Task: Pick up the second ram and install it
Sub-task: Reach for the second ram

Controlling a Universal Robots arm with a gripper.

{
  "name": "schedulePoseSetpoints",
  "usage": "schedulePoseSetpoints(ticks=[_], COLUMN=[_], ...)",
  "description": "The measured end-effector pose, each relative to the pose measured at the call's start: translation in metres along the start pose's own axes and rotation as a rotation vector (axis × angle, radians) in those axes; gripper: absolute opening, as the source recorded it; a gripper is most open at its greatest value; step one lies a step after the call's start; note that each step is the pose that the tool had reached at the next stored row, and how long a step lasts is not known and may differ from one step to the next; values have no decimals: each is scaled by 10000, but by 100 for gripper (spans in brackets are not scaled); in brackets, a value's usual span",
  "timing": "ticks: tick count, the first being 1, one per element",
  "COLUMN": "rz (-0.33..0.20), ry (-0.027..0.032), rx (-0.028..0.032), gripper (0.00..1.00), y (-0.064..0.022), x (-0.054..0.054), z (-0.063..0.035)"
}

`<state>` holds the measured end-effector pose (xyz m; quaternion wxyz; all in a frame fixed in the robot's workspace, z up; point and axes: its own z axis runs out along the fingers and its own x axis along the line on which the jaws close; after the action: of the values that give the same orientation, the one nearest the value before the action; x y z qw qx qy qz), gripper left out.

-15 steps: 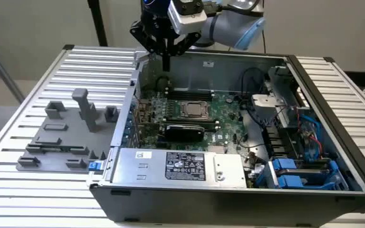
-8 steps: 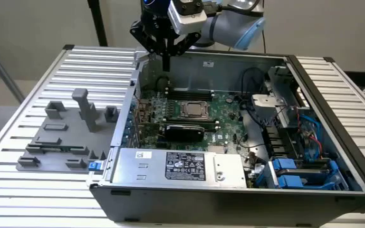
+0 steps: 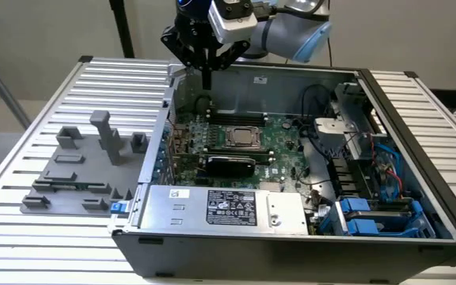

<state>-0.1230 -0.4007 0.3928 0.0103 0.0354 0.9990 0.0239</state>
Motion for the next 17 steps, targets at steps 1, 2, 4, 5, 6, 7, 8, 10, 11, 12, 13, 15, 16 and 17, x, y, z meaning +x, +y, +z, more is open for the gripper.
schedulePoseSetpoints(ticks=[1, 2, 4, 5, 6, 7, 8, 10, 11, 12, 13, 15, 16, 17], rz=[1, -2, -3, -3, -3, -3, -4, -5, -5, -4, -5, -7, -6, -7], ry=[-8, -16, -32, -38, -46, -56, -64, -79, -87, -94, -101, -118, -128, -137], rx=[-3, -3, -5, -4, -5, -7, -7, -8, -9, -8, -9, -11, -11, -11], gripper=[0, 0, 0, 0, 0, 0, 0, 0, 0, 0, 0, 0, 0, 0], y=[-17, -35, -73, -92, -112, -132, -154, -193, -212, -231, -250, -290, -309, -327], x=[22, 48, 111, 148, 190, 234, 282, 369, 413, 457, 500, 590, 635, 678], z=[0, -1, -4, -6, -9, -10, -12, -16, -18, -20, -22, -26, -28, -29])
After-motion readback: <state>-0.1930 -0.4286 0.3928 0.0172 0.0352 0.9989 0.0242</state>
